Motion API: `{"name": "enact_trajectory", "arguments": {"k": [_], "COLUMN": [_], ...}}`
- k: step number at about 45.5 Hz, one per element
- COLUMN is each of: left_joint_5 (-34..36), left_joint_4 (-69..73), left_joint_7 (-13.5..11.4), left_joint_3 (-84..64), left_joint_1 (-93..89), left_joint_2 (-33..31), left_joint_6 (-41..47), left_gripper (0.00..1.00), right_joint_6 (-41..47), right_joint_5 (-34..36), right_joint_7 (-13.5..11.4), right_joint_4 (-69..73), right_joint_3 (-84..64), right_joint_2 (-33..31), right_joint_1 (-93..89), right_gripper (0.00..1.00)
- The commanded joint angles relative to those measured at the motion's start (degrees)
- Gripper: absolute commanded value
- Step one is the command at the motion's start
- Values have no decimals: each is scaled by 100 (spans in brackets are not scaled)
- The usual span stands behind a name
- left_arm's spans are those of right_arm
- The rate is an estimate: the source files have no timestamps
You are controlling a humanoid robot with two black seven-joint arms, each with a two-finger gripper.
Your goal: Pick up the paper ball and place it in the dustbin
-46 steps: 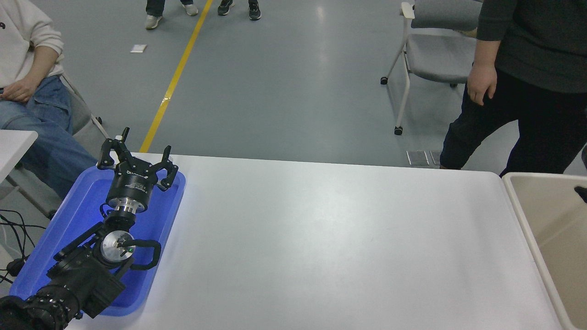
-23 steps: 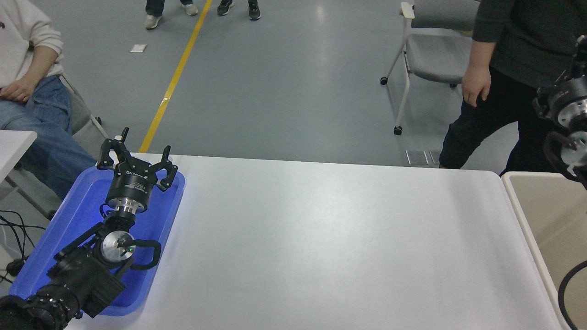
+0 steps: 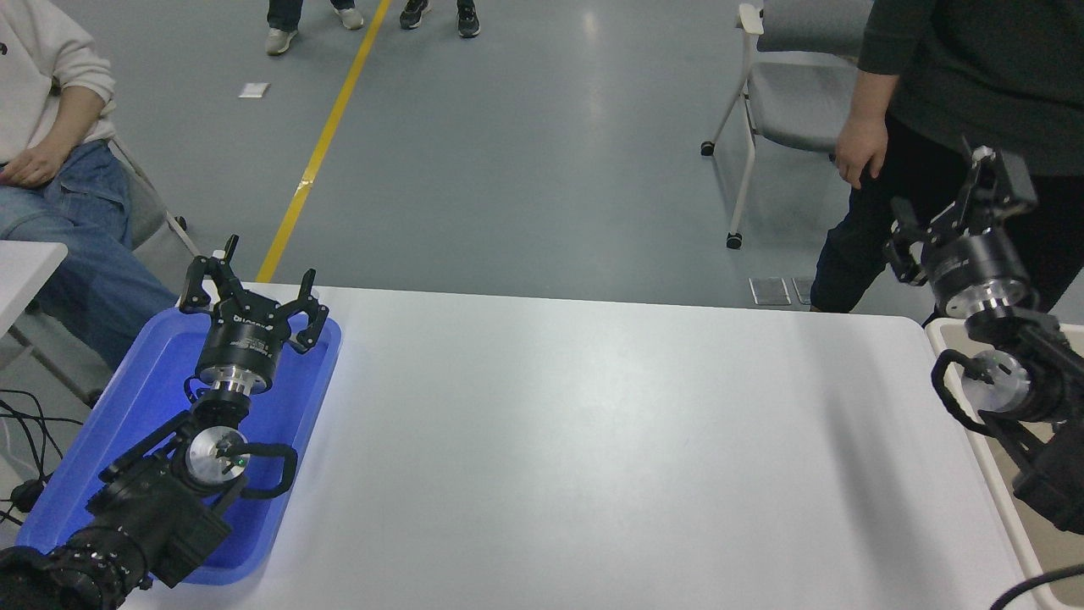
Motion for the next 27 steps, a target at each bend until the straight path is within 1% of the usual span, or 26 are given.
{"name": "enact_trajectory", "arguments": {"k": [1, 27], "left_joint_5": [7, -2], "left_joint_4": [0, 0], "left_joint_7": [0, 0], "left_joint_3": [0, 0], "left_joint_1": [0, 0], "left_joint_2": [0, 0], "left_joint_6": [-1, -1], "left_gripper": [100, 100], "right_joint_6": [138, 129], "right_joint_5": [-25, -25], "right_joint_7": [74, 92], "right_joint_4": [14, 5], "right_joint_3": [334, 677], "right_joint_2": [454, 507], "right_joint_1": [-516, -525], "right_gripper": [100, 100]}}
